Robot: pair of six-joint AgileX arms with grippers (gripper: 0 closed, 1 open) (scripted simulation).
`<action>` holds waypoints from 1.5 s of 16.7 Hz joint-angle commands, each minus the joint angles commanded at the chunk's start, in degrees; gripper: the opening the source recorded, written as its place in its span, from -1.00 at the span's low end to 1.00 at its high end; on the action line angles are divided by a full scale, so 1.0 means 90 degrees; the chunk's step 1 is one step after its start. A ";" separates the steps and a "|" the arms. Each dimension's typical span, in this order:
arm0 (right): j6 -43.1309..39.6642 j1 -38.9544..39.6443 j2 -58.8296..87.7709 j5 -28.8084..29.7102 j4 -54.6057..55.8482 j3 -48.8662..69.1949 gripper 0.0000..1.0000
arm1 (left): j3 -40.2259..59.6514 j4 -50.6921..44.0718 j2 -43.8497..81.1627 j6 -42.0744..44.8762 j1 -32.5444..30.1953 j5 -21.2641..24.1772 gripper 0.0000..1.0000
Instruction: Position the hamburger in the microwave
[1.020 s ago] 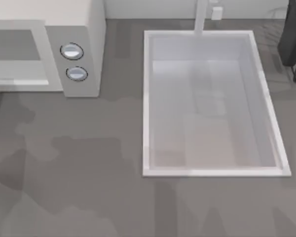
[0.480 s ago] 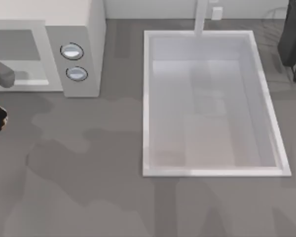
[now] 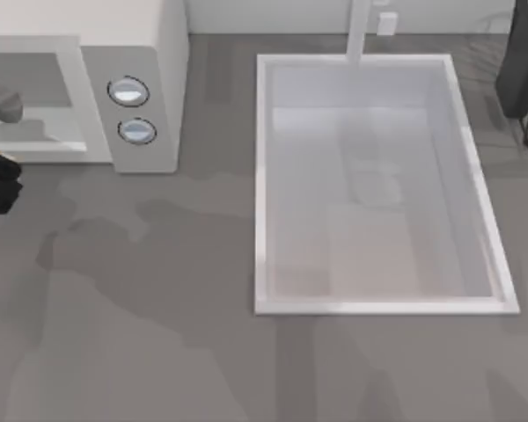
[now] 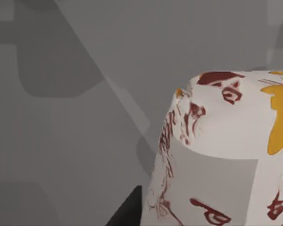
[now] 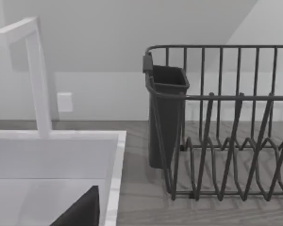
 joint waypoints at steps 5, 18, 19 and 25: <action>0.0000 0.0000 0.0000 0.0000 0.0000 0.0000 1.00 | -0.0331 0.2937 0.0841 -0.0959 0.0263 0.0399 -1.00; 0.0000 0.0000 0.0000 0.0000 0.0000 0.0000 1.00 | -0.2265 1.0520 0.2131 -0.3128 0.0691 0.0763 -1.00; 0.0000 0.0000 0.0000 0.0000 0.0000 0.0000 1.00 | -0.2330 1.0704 0.2167 -0.3184 0.0691 0.0764 -1.00; 0.0000 0.0000 0.0000 0.0000 0.0000 0.0000 1.00 | -0.2374 1.0857 0.2181 -0.3225 0.0659 0.0765 -1.00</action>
